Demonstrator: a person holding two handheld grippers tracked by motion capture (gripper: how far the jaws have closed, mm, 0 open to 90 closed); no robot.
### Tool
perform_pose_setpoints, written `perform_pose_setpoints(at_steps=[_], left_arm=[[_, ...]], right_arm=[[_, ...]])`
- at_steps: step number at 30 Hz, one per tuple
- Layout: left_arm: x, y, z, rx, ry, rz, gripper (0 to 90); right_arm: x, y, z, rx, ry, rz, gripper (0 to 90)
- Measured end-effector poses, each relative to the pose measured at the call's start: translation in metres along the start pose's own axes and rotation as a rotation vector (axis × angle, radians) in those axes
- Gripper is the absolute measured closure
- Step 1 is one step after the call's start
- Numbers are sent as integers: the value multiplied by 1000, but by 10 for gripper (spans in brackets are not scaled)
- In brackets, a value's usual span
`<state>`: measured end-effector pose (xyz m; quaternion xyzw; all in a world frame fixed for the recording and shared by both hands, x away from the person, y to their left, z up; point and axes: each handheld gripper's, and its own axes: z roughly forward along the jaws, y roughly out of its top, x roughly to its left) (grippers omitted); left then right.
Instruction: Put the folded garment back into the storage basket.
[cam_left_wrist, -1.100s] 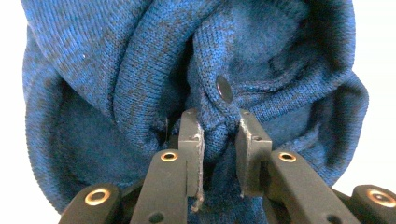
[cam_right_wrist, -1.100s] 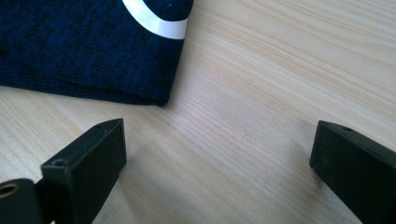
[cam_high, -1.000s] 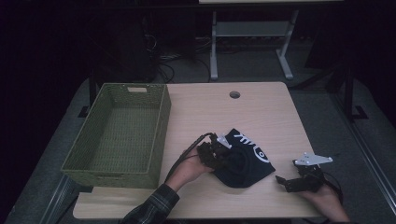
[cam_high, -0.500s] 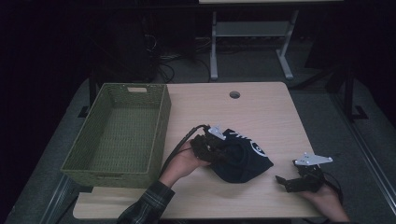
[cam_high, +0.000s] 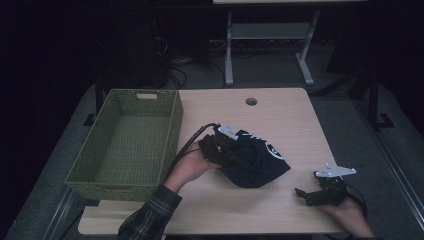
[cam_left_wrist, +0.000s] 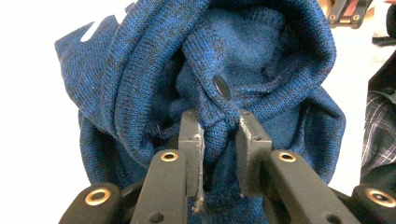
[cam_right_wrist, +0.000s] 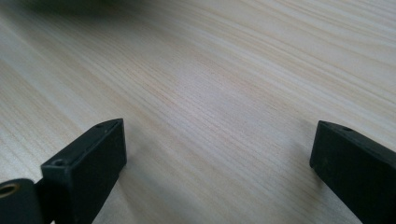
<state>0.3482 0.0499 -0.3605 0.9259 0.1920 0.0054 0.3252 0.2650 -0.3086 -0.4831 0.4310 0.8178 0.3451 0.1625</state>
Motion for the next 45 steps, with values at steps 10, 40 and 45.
perform_pose_setpoints(at_steps=[10, 40, 45], left_arm=[[5, 11, -29, 0, 30, 11, 745], [48, -10, -131, -19, 218, -89, 744], [55, -24, -149, -37, 255, -133, 744]], right_arm=[[-1, 0, 0, 12, -15, 15, 0], [0, 0, 1, 10, -7, 8, 0], [0, 0, 1, 10, -7, 7, 0]])
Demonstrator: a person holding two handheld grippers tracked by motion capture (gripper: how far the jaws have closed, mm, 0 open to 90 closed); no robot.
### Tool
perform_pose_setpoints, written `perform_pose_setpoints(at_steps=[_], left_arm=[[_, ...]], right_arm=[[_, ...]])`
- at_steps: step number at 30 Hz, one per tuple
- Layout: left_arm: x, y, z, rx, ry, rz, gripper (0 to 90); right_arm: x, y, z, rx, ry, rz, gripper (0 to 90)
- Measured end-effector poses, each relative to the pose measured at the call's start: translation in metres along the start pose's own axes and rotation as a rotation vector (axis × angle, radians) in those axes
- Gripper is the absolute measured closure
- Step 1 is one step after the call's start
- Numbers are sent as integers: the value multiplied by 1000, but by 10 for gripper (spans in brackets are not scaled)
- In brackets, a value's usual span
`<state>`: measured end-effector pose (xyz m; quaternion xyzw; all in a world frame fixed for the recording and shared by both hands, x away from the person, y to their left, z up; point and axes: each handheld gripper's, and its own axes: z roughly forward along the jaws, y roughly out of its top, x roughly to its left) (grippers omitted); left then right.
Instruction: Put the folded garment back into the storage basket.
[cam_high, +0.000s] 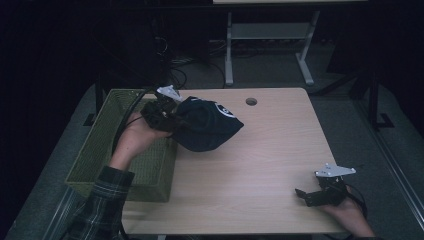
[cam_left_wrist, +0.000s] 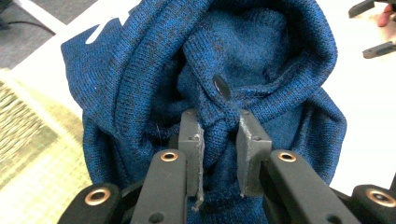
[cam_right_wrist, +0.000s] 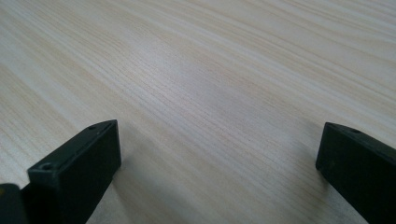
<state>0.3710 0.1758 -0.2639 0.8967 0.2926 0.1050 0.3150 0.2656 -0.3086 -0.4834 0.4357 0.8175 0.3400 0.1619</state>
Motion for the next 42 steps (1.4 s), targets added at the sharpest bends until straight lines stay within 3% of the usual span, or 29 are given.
perform_pose_setpoints(at_steps=[13, 20, 26, 35, 42], left_arm=[[32, -38, -40, -20, 104, -97, 744], [45, -57, -53, -27, 159, -149, 744], [56, -74, -59, -22, 235, -193, 744], [72, -102, -66, -18, 299, -266, 744], [79, -119, -63, 3, 346, -299, 744]], right_arm=[[0, 0, 0, 0, 0, 1, 0], [0, 0, 0, 0, 0, 1, 0], [0, 0, 0, 0, 0, 0, 0], [0, 0, 0, 0, 0, 0, 0], [0, 0, 0, 1, 0, 0, 0]])
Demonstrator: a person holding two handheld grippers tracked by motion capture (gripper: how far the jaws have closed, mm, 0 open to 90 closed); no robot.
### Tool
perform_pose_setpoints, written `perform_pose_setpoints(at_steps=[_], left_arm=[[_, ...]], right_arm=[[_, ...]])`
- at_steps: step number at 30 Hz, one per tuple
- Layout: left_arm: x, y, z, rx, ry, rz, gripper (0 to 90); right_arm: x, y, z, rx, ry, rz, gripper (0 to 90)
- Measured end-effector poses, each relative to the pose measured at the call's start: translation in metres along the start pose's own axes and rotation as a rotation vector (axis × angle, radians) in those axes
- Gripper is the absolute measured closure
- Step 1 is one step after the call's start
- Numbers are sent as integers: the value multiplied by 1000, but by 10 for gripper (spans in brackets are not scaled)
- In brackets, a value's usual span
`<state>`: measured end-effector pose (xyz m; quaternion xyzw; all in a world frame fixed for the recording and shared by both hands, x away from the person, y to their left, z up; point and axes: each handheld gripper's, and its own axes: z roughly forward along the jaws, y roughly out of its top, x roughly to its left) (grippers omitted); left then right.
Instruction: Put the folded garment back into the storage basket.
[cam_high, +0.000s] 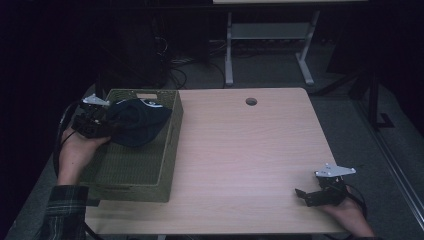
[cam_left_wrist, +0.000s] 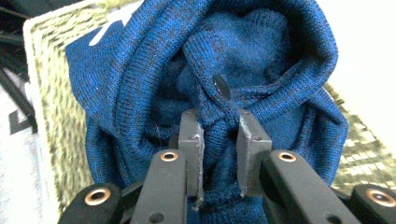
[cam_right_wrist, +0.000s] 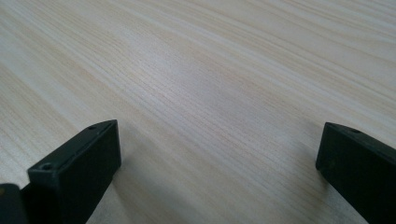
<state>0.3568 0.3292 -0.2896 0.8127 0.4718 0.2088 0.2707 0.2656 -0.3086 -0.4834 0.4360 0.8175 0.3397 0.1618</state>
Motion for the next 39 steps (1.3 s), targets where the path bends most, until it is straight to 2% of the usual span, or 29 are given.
perform_pose_setpoints(at_steps=[6, 12, 28, 39], left_arm=[[7, -14, 13, 18, 1, -37, 744], [8, -25, 29, 32, -6, -58, 744], [5, -47, 73, 84, -30, -83, 741], [4, -55, 85, 107, -46, -89, 739]], right_arm=[[0, 0, 0, -2, -2, -4, 0], [0, 0, 0, -2, -1, -4, 0], [0, 0, 0, -3, -1, -4, 0], [0, 0, 0, -3, 0, -5, 0]])
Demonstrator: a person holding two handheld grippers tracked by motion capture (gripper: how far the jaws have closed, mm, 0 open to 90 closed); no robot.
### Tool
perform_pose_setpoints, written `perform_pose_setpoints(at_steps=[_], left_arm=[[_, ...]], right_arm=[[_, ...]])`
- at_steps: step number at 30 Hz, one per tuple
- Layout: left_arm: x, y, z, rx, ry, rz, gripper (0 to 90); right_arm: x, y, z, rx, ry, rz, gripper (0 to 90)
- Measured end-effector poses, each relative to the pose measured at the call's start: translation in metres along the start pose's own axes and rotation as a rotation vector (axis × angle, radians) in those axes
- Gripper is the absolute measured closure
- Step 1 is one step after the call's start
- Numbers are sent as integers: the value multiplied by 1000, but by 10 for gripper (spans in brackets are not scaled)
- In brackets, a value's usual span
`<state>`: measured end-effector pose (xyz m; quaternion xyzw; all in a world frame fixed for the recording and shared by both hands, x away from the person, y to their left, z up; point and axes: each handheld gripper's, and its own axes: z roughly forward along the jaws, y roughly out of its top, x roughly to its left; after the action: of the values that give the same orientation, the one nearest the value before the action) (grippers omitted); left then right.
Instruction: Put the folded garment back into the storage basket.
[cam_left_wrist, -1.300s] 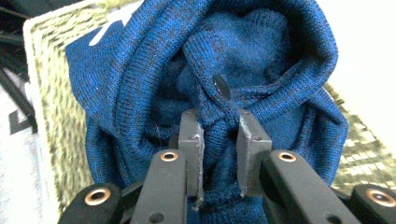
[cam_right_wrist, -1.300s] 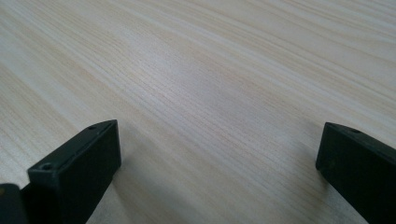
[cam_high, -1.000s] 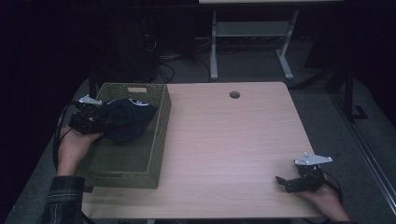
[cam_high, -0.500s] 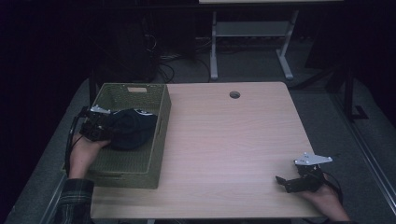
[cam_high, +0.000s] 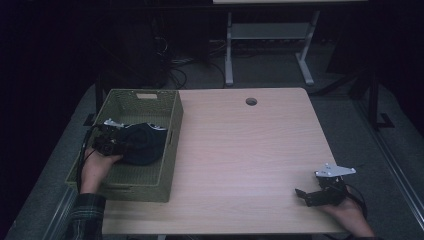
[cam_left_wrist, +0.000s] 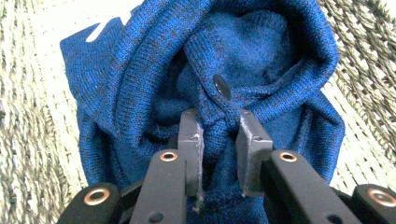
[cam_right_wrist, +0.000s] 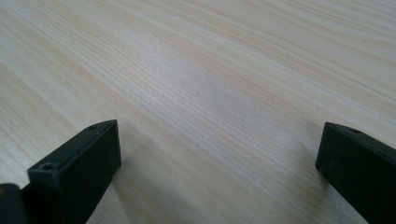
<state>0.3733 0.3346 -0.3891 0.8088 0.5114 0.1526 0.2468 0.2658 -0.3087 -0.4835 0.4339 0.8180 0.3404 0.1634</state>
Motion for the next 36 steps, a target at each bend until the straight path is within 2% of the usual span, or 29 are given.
perform_pose_setpoints(at_steps=[6, 10, 14, 19, 24, 30, 36], left_arm=[[1, -2, 4, 6, -17, 2, 717], [2, -3, 5, 11, -20, 5, 650], [1, -2, 5, 2, -14, 14, 540], [2, -3, 2, -15, -5, 5, 359], [2, 1, -2, -27, 1, 3, 257], [0, 6, -13, -46, -9, 0, 213], [-11, 15, -29, -108, -37, -2, 212]], right_arm=[[0, 0, 0, 1, 0, 0, 0], [0, 0, 0, 1, 0, 0, 0], [0, 0, 0, 0, 0, 0, 0], [0, 0, 0, 0, 0, 1, 0], [0, 0, 0, 1, 1, -2, 0], [0, 0, 0, 1, 2, -3, 0], [0, 0, 0, 2, 4, -4, 0]])
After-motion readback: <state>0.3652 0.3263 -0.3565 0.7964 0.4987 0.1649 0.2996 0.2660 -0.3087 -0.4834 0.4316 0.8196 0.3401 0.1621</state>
